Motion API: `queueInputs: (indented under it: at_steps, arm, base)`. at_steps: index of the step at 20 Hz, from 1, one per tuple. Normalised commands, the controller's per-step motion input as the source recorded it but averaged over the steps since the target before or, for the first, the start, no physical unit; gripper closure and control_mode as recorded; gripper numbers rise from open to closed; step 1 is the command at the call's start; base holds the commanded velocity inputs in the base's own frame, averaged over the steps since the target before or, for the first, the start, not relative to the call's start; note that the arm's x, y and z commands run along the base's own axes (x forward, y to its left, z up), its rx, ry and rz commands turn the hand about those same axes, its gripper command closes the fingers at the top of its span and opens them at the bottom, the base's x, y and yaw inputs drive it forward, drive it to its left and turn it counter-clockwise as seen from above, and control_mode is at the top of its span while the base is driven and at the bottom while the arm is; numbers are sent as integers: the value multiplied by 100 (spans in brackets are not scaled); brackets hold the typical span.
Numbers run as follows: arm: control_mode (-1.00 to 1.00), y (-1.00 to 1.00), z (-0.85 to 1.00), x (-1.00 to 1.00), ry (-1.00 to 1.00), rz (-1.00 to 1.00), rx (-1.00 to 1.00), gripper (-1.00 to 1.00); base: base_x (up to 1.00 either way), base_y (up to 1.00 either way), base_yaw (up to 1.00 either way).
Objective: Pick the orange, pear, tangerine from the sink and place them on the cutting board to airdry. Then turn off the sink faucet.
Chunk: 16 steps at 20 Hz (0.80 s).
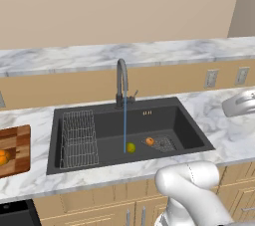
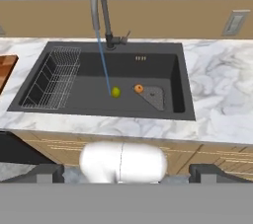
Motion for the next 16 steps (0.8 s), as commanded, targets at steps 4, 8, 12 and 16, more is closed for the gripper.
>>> queueInputs:
  at_steps: [4, 8, 12, 16]
  arm:
    - [-100, 0, -28, 24, 0, 0, 0, -100]
    - [-100, 0, -9, 16, 0, 0, 0, -100]
    - [-100, 1, -2, 16, 0, 0, 0, -100]
    - [-100, 0, -4, 15, 0, -3, 0, -100]
  base:
    - [0, 0, 0]
    - [0, 0, 0]
    - [0, 0, 0]
    - [0, 0, 0]
